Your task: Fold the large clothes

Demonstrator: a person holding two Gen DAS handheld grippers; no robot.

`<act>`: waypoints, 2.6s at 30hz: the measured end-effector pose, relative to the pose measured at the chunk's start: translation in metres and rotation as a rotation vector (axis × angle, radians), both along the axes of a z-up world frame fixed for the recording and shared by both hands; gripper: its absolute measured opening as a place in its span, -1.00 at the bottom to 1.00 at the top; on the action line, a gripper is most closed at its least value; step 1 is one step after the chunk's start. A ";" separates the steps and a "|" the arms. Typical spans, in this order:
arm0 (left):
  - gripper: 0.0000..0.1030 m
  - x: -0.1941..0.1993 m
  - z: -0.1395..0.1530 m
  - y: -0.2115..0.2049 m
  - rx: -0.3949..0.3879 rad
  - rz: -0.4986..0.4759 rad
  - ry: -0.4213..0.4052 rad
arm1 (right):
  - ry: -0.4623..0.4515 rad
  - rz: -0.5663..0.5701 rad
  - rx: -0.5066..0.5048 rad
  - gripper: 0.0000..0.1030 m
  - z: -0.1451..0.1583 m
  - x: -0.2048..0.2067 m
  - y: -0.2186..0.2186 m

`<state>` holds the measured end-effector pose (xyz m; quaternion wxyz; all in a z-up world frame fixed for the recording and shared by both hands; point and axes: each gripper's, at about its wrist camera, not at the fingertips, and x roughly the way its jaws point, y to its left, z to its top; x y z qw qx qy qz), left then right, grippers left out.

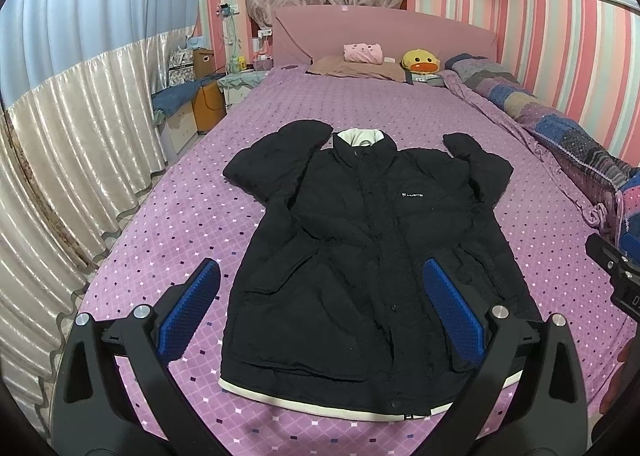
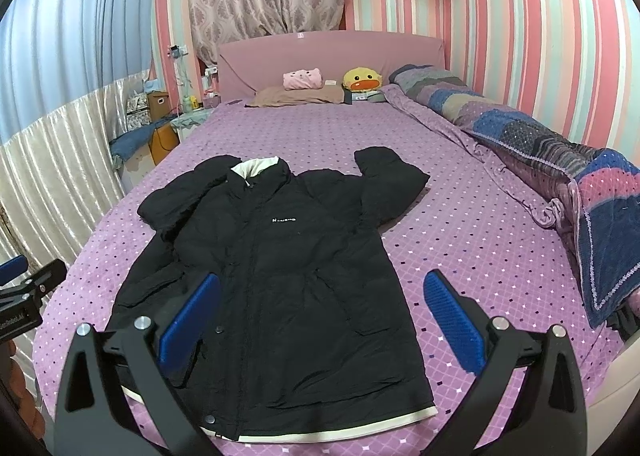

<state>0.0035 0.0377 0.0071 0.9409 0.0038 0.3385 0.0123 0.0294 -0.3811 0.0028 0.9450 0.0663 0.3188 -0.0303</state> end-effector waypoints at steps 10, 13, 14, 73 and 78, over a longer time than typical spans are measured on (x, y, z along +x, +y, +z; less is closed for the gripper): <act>0.94 0.005 -0.008 0.004 0.001 0.007 0.022 | 0.025 -0.010 -0.020 0.97 -0.008 0.003 -0.002; 0.94 0.009 -0.010 0.007 0.005 0.013 0.030 | 0.034 -0.018 -0.027 0.97 -0.010 0.005 -0.003; 0.94 0.010 -0.010 0.008 0.005 0.016 0.030 | 0.035 -0.020 -0.030 0.97 -0.010 0.006 -0.003; 0.94 0.337 -0.065 0.016 0.097 -0.023 0.135 | 0.100 -0.081 -0.084 0.97 -0.055 0.281 -0.060; 0.94 0.395 -0.100 0.018 0.109 -0.022 0.166 | 0.108 -0.063 -0.013 0.97 -0.077 0.299 -0.066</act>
